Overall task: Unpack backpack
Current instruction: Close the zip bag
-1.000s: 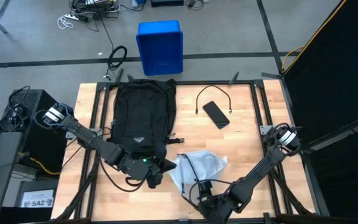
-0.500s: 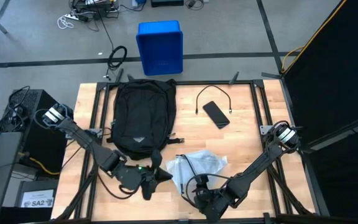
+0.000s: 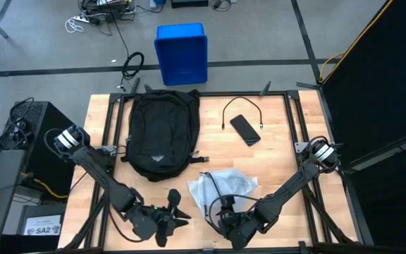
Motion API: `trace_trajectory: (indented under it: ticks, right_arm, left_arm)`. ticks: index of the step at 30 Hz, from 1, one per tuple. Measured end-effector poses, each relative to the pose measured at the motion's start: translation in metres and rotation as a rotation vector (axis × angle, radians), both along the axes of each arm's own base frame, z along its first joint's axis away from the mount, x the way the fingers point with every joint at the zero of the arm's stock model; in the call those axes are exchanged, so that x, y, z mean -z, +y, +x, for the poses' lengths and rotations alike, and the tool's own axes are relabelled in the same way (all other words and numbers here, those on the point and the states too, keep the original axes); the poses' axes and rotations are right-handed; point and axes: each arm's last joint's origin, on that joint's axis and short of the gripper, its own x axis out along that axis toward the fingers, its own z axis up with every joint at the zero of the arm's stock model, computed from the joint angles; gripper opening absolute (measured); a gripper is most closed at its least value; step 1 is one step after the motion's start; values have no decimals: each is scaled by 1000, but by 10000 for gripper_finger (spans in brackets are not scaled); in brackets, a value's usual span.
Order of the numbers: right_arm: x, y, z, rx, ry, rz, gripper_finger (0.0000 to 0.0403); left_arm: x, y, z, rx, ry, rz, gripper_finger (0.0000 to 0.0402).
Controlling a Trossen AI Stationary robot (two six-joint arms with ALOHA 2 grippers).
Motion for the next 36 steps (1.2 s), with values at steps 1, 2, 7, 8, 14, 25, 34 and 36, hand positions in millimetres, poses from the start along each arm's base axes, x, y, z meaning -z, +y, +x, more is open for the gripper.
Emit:
trace_trajectory:
  ticks: [1, 2, 7, 8, 14, 25, 34, 36]
  right_arm:
    - [0, 0, 0, 0, 0, 0, 254]
    - [0, 0, 0, -1, 0, 0, 254]
    - [0, 0, 0, 1, 0, 1, 259]
    - [0, 0, 0, 1, 0, 1, 260]
    - [0, 0, 0, 1, 1, 3, 256]
    - [0, 0, 0, 3, 0, 4, 260]
    - [0, -1, 1, 6, -3, 8, 257]
    - [0, -1, 1, 6, -3, 8, 257]
  left_arm:
    - [3, -1, 1, -7, 7, -5, 79]
    - [6, -1, 2, -18, 12, -14, 90]
    - [19, -4, 6, -83, 20, -9, 143]
    - [22, -4, 6, -96, 18, -6, 153]
    - [30, -5, 12, -180, -33, 27, 199]
    - [33, -3, 29, -209, -102, -25, 252]
    - [62, -8, 45, -219, -133, -32, 270]
    - [60, -7, 48, -228, -159, -59, 270]
